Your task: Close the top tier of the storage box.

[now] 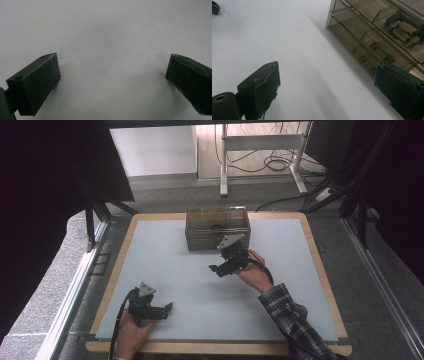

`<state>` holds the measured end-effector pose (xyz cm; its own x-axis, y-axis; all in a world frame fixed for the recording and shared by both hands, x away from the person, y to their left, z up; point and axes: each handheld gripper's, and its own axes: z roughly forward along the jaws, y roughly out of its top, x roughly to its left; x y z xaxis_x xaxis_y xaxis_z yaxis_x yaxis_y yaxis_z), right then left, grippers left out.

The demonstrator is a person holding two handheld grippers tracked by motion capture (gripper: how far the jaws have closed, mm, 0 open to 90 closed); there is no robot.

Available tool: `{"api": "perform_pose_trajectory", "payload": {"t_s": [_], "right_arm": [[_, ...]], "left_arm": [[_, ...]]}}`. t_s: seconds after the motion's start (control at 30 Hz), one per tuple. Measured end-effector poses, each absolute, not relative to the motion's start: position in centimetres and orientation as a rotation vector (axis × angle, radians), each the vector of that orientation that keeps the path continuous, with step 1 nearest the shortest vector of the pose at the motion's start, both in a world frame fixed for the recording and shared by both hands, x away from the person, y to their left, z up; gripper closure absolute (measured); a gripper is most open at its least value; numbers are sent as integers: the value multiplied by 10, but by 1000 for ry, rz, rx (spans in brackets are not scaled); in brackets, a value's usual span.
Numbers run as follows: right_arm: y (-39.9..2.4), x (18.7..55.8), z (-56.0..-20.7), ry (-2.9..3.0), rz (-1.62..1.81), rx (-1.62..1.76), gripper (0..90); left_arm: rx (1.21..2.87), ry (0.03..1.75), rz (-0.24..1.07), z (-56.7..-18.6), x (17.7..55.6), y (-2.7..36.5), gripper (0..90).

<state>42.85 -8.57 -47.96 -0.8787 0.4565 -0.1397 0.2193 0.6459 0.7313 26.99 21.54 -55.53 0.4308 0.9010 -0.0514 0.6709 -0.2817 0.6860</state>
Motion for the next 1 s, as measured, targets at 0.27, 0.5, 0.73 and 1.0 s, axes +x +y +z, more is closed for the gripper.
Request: {"api": "perform_pose_trajectory", "payload": {"t_s": [0.27, 0.5, 0.73, 1.0], "right_arm": [[-89, 425, -481, 2561, 1067, 529, 54], [-90, 422, -482, 2569, 1066, 520, 49], [-91, 418, -483, 2575, 1061, 509, 43], [-93, 414, -485, 2588, 1046, 501, 37]], "left_arm": [[2047, 1319, 463, -555, 270, 215, 0], [2047, 1319, 464, -555, 270, 215, 0], [2047, 1319, 463, -555, 270, 215, 0], [2047, 1319, 464, -555, 270, 215, 0]]}}
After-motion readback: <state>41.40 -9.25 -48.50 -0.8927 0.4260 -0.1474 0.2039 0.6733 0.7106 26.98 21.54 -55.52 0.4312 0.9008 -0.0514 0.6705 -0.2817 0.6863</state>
